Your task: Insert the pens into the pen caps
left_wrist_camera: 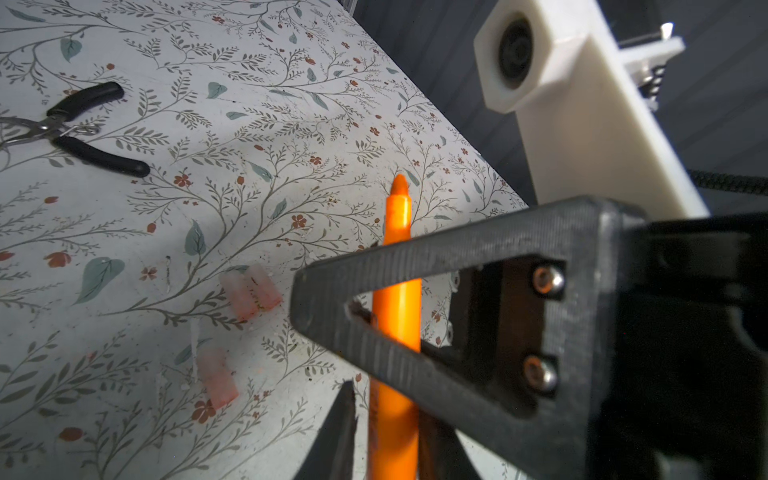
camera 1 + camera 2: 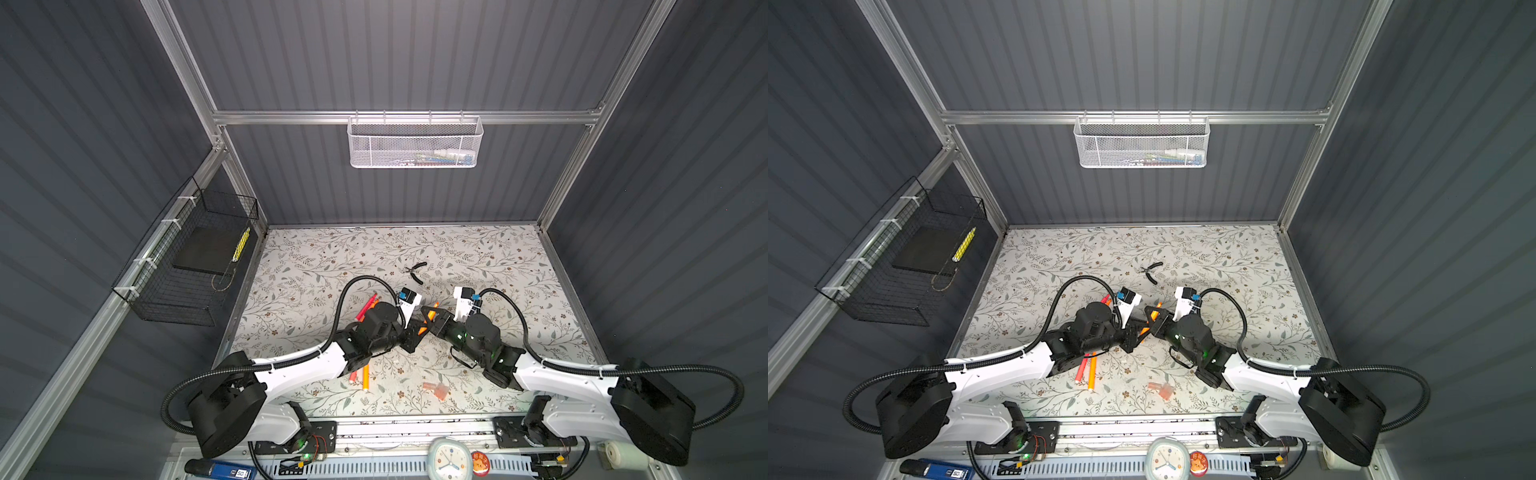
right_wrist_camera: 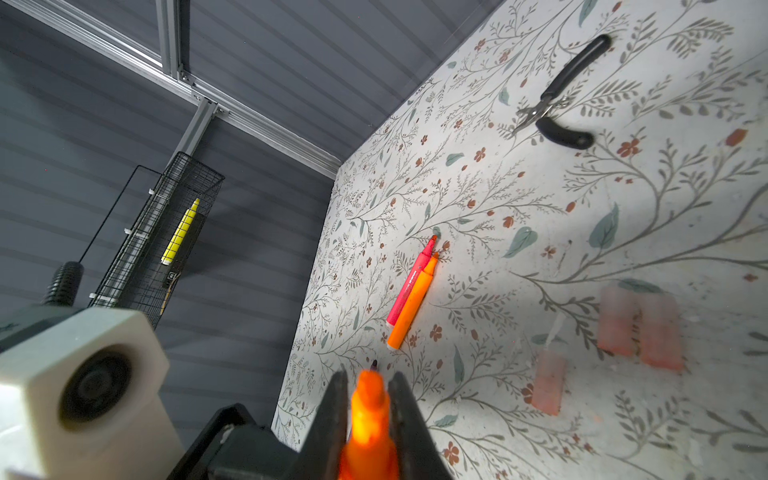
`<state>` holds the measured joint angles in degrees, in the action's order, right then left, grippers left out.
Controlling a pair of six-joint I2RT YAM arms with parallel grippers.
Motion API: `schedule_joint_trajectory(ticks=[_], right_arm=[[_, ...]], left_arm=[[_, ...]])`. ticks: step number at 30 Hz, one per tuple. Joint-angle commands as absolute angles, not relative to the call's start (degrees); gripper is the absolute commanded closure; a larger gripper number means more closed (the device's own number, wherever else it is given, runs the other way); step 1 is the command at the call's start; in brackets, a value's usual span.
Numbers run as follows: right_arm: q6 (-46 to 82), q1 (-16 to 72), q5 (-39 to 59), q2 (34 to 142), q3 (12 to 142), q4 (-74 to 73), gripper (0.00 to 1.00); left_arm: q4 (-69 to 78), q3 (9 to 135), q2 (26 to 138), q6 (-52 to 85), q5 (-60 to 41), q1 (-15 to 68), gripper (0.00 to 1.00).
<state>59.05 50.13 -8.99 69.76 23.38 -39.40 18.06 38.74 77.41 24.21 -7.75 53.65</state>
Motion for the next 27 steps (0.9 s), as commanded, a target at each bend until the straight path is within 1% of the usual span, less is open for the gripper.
schedule_joint_trajectory(ticks=[1,6,10,12,14,16,17,21,24,26,27], right_arm=[[59.15,51.42,-8.55,70.07,24.5,-42.27,1.0],[59.72,51.9,-8.93,70.74,24.48,-43.41,1.0],[60.36,52.29,-9.38,71.39,24.53,-44.5,1.0],[60.42,52.55,-9.43,71.77,24.6,-44.9,1.0],[60.64,52.78,-9.49,72.18,24.7,-45.08,1.0],[60.73,53.0,-9.67,72.59,24.78,-45.39,1.0],[60.8,53.08,-9.72,72.75,24.79,-45.4,1.0],[61.35,53.09,-10.2,73.12,24.32,-46.2,1.0],[61.41,53.09,-10.17,72.93,24.26,-46.63,1.0],[61.38,53.17,-9.96,72.95,24.25,-46.91,1.0],[61.27,53.17,-9.98,72.95,24.34,-46.93,1.0]], left_arm=[[19.95,39.05,78.22,24.26,-8.61,53.58,0.75],[20.86,39.02,78.56,24.3,-8.88,53.59,0.73],[21.95,38.79,79.34,24.52,-9.38,53.55,0.64],[22.19,39.0,79.54,24.55,-9.57,53.57,0.63],[22.4,38.94,79.63,24.77,-9.58,53.53,0.71],[22.16,39.09,79.66,24.8,-9.49,53.58,0.83],[21.96,39.28,79.63,24.81,-9.36,53.54,0.87],[22.72,38.7,79.3,24.59,-9.79,53.57,0.88],[23.81,37.97,79.17,24.39,-10.53,53.55,0.92],[24.13,37.87,79.34,24.13,-11.03,53.55,0.83],[23.88,37.92,79.45,23.94,-11.2,53.54,0.75]])
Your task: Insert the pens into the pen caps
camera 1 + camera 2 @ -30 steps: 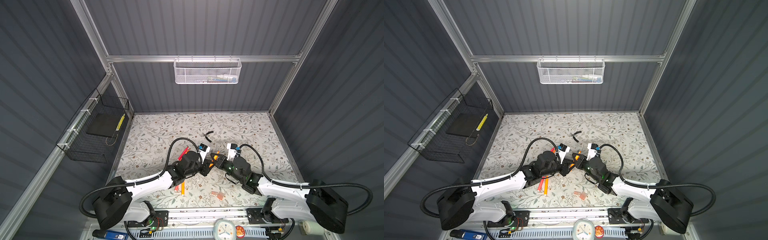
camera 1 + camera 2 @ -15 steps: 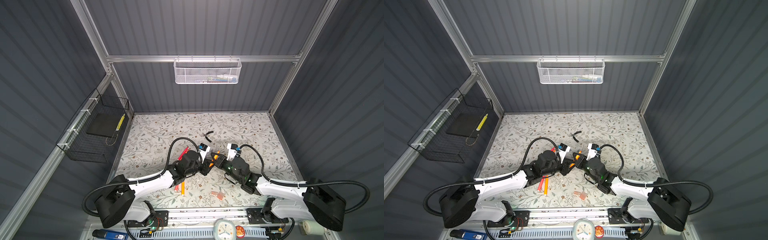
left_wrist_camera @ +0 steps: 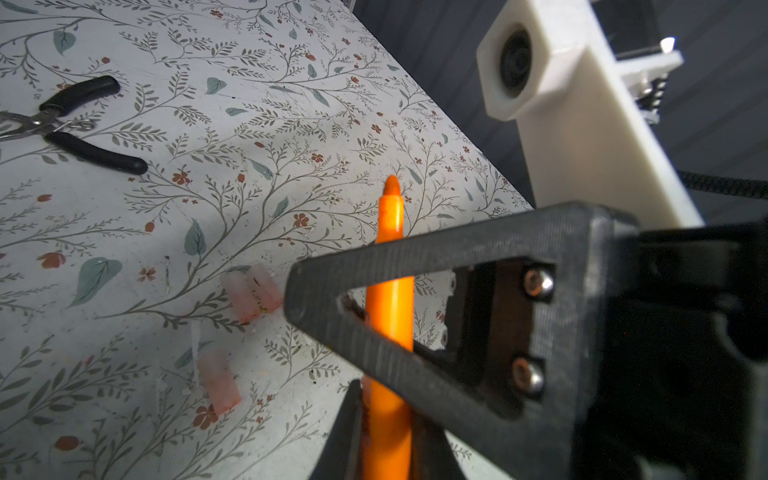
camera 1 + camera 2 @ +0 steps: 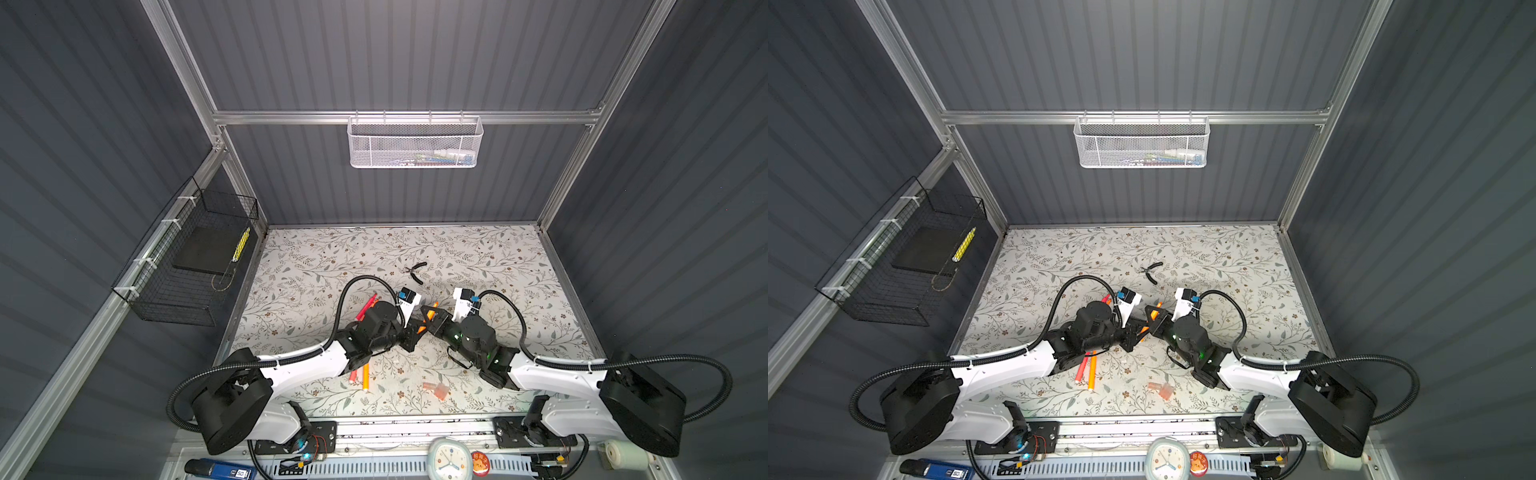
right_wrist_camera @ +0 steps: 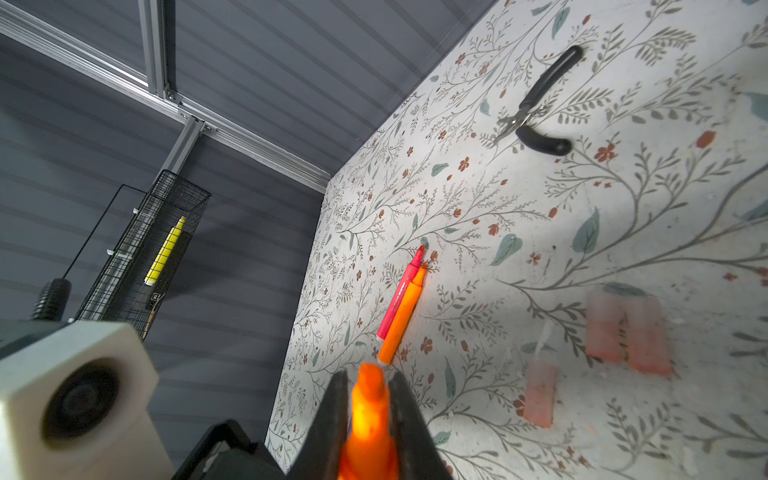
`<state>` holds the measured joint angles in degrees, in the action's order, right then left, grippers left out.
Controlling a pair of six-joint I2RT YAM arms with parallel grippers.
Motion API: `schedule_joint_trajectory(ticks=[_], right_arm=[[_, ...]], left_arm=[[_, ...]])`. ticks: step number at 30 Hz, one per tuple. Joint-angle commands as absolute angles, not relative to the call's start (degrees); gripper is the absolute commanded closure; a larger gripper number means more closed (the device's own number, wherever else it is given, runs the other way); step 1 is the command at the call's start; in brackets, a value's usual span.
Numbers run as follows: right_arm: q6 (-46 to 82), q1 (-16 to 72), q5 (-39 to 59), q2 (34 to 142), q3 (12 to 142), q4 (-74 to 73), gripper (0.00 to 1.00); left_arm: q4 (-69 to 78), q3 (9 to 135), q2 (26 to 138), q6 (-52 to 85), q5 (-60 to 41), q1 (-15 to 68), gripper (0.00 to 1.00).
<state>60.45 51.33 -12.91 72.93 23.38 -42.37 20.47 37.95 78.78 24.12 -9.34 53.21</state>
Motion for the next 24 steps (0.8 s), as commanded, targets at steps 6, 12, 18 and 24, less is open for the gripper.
schedule_joint_trajectory(ticks=[6,12,18,24], right_arm=[[60.47,53.26,-11.13,72.56,24.16,-46.08,1.0],[59.86,53.35,-11.52,72.19,24.27,-45.53,1.0],[58.31,53.81,-11.59,72.36,25.41,-44.21,1.0],[57.66,53.88,-13.82,70.42,23.48,-44.49,1.0]], left_arm=[[20.91,38.41,79.36,22.53,-11.17,53.54,0.63],[18.88,38.12,78.75,21.82,-9.51,53.53,0.72],[13.57,40.54,78.98,19.47,-8.35,53.48,0.73],[12.89,39.09,77.18,18.61,-7.21,53.53,0.66]])
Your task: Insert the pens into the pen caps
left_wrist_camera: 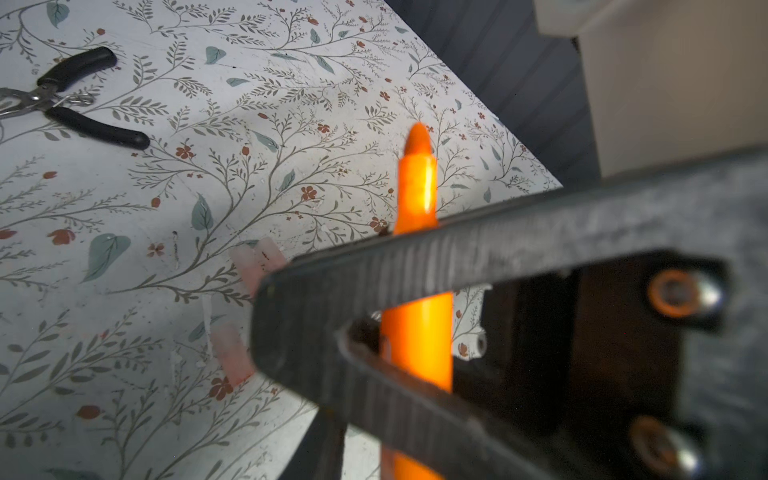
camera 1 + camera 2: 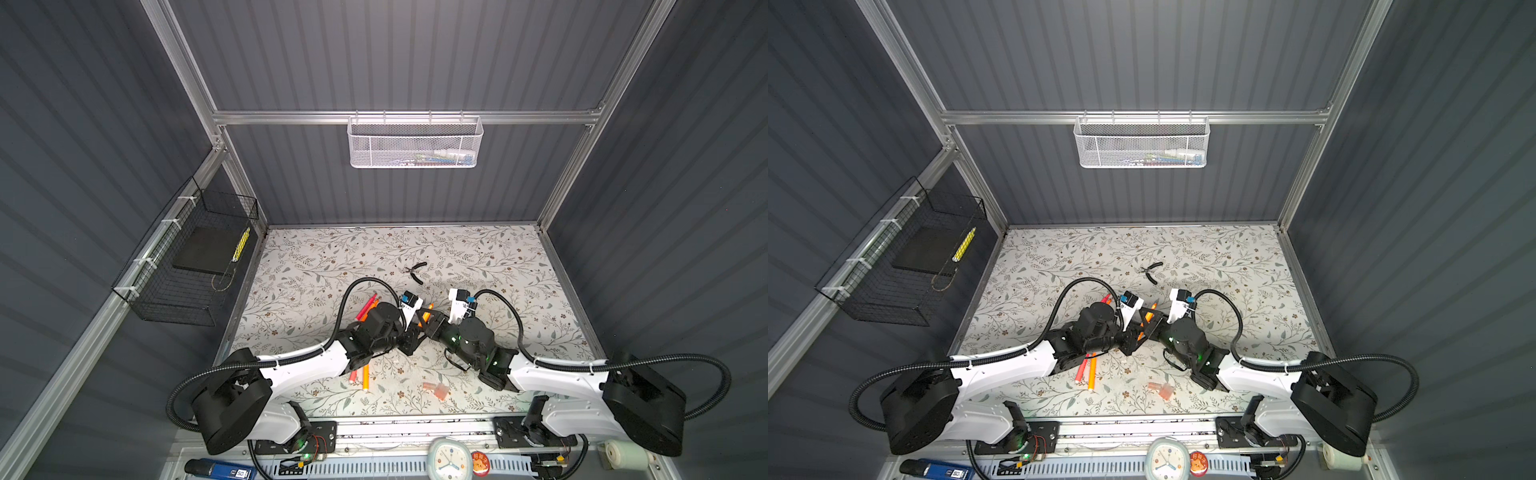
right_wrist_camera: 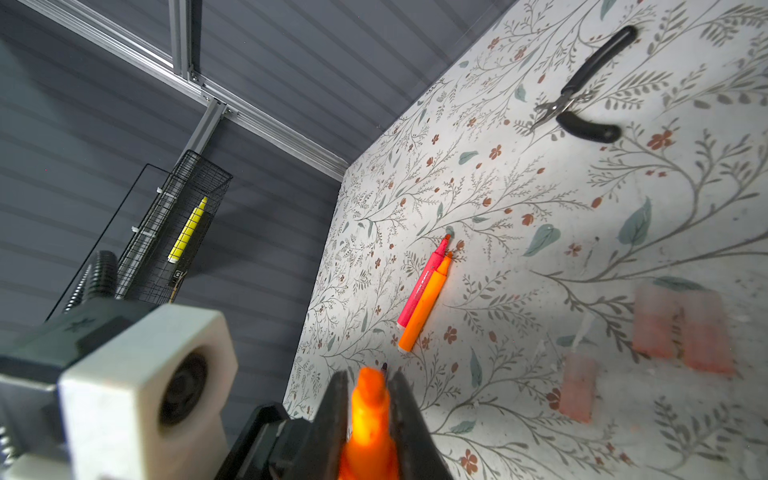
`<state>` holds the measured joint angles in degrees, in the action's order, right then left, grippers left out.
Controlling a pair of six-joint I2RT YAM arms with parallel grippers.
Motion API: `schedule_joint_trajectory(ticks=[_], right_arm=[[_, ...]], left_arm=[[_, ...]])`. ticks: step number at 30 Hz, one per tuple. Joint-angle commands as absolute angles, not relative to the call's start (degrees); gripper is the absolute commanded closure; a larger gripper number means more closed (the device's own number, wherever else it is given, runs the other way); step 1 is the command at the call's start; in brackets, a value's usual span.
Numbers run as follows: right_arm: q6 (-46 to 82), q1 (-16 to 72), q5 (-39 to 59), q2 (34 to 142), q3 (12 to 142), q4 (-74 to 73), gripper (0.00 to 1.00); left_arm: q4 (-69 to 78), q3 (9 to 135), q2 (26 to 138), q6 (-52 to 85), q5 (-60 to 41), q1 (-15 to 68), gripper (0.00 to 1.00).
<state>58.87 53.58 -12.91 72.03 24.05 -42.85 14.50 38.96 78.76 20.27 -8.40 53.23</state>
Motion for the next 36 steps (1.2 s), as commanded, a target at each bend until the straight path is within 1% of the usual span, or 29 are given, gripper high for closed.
schedule_joint_trajectory(ticks=[1,5,8,10,13,14,16,17,19,20,21,22,24,26,28,29,31,33,36], right_arm=[[57.74,53.88,-13.51,70.4,23.58,-44.47,1.0],[58.4,54.47,-12.31,71.81,23.91,-46.58,1.0],[58.38,55.19,-12.89,73.15,24.22,-47.46,1.0],[58.44,55.37,-12.9,73.83,24.45,-47.55,1.0],[58.45,55.46,-12.97,74.01,24.2,-48.05,1.0],[58.36,55.46,-13.07,73.82,23.92,-48.43,0.96],[58.23,55.54,-13.68,73.19,22.84,-49.36,0.84],[57.99,55.54,-14.12,72.69,22.48,-49.34,0.81],[57.21,55.46,-14.88,70.87,21.93,-47.68,0.73],[56.77,55.46,-15.3,69.42,21.92,-45.55,0.66],[56.39,55.46,-15.78,67.57,21.97,-42.66,0.56],[55.98,55.46,-16.18,65.83,21.88,-40.04,0.48],[54.72,55.42,-17.09,60.35,22.01,-33.28,0.37],[53.49,55.41,-18.48,55.28,22.94,-24.28,0.32],[52.7,55.41,-20.48,49.86,23.7,-14.37,0.32],[52.26,55.43,-20.85,48.17,23.72,-11.81,0.34],[50.56,55.45,-19.73,43.78,23.91,-4.73,0.39],[48.47,55.46,-16.94,42.23,24.21,-0.42,0.41],[45.63,55.46,-11.39,44.09,25.45,4.18,0.44]], left_arm=[[13.46,38.8,76.96,18.71,-7.28,53.58,0.67],[15.87,38.45,76.9,19.55,-7.63,53.56,0.74],[16.84,38.67,77.04,20.17,-7.64,53.47,0.84],[17.14,38.73,76.91,20.55,-7.52,53.45,0.87],[17.22,38.6,76.56,21.26,-6.63,53.45,0.97],[17.14,38.5,76.34,21.52,-6.06,53.44,1.0],[16.64,38.15,75.58,22.51,-3.49,53.44,1.0],[16.23,37.99,75.08,23.24,-1.5,53.44,1.0],[14.29,37.95,73.87,25.47,4.15,53.49,1.0],[12.37,38.39,73.41,27.0,8.25,53.46,1.0],[11.44,38.65,73.14,27.47,11.41,53.47,1.0],[9.59,39.26,72.96,27.76,12.61,53.44,1.0],[3.9,42.19,72.93,26.51,12.02,53.44,1.0],[-9.72,49.04,73.88,27.87,14.22,53.48,1.0],[-21.78,55.4,75.4,28.88,15.79,53.5,1.0],[-23.71,56.21,75.22,28.7,15.46,53.52,1.0],[-22.46,54.67,72.1,26.26,11.39,53.39,1.0],[-21.17,53.01,68.47,24.34,11.43,53.42,1.0],[-18.4,49.41,63.62,24.08,20.58,53.42,1.0]])
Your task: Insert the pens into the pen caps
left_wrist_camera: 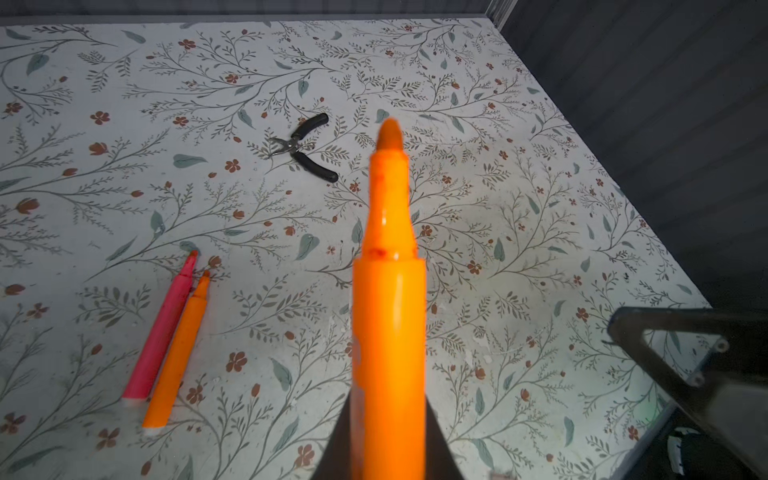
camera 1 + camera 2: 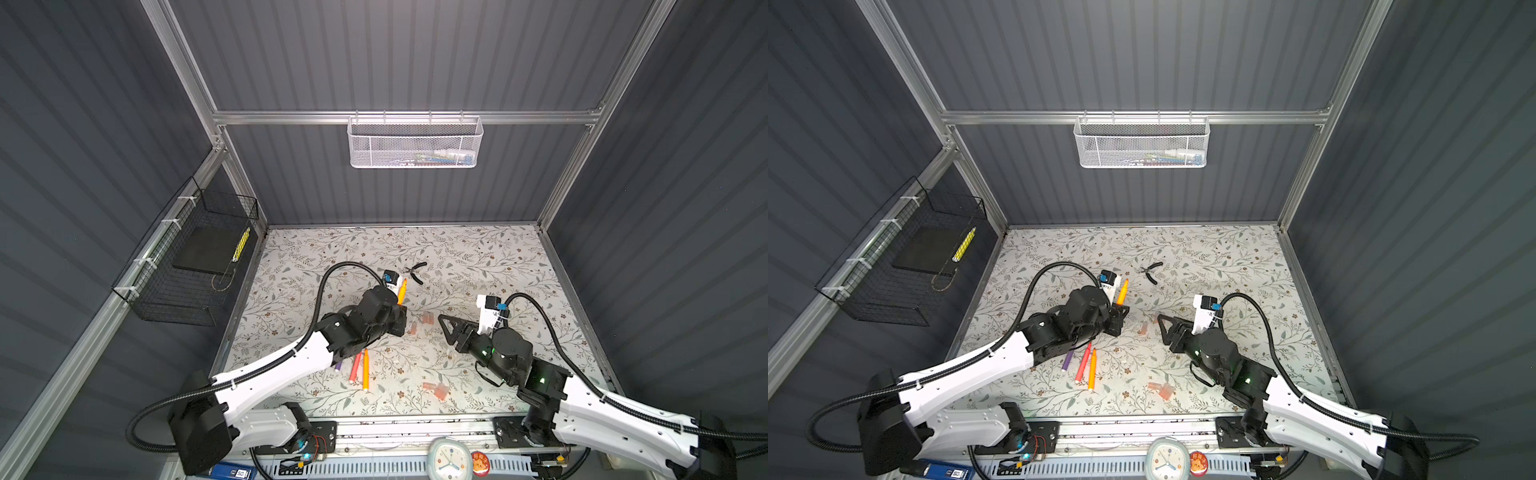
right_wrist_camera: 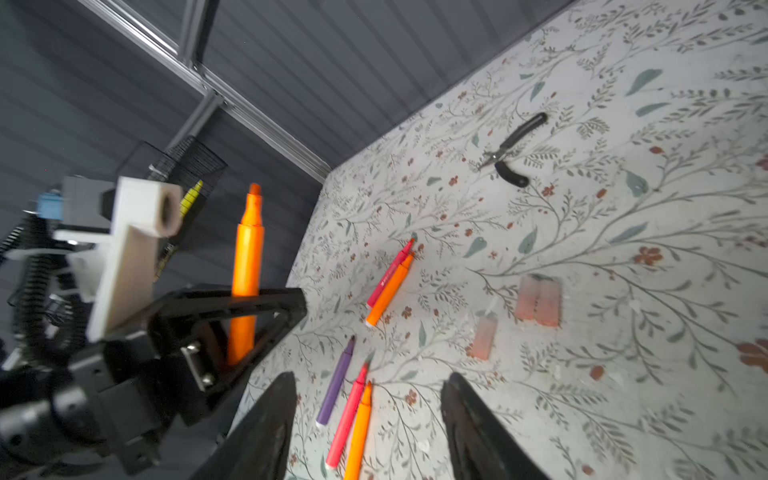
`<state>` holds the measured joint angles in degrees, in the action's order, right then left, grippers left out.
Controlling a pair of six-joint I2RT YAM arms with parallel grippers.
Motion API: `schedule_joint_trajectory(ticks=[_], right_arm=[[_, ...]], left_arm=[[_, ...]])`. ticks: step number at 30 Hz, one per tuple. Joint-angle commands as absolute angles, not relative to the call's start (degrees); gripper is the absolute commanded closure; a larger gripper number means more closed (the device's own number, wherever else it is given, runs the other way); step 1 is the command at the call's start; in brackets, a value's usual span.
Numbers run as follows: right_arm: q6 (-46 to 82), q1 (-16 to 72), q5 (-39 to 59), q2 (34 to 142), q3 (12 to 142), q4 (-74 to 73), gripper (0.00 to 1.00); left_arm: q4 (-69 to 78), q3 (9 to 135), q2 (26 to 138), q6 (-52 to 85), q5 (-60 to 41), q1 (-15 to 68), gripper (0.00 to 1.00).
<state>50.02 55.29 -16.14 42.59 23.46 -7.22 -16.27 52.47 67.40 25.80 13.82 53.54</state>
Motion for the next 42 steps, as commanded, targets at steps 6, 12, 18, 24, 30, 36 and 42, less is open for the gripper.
schedule_joint_trajectory(ticks=[6,12,18,24,30,36,42], right_arm=[[41.71,58.85,-3.91,52.47,30.12,10.73,0.54],[45.09,68.34,-8.21,56.91,32.4,16.18,0.63],[50.21,76.93,-10.91,57.72,31.11,13.88,0.65],[56.04,81.87,-12.5,62.36,31.2,12.01,0.64],[61.19,82.36,-12.27,68.45,29.84,8.55,0.63],[63.87,82.27,-14.01,70.38,29.48,8.98,0.61],[66.26,81.45,-14.81,71.18,28.41,10.33,0.59]], left_arm=[[-2.47,35.9,56.46,19.05,28.89,53.11,1.0],[-3.08,34.19,55.35,18.6,25.12,52.95,1.0],[-2.56,35.07,57.88,19.0,22.87,52.93,1.0],[-2.46,34.84,58.54,19.34,23.01,52.99,1.0],[-2.89,34.91,58.19,19.42,22.85,52.97,1.0],[-3.25,34.9,57.7,19.42,23.36,52.92,1.0],[-3.45,35.16,57.79,19.43,23.29,53.0,1.0]])
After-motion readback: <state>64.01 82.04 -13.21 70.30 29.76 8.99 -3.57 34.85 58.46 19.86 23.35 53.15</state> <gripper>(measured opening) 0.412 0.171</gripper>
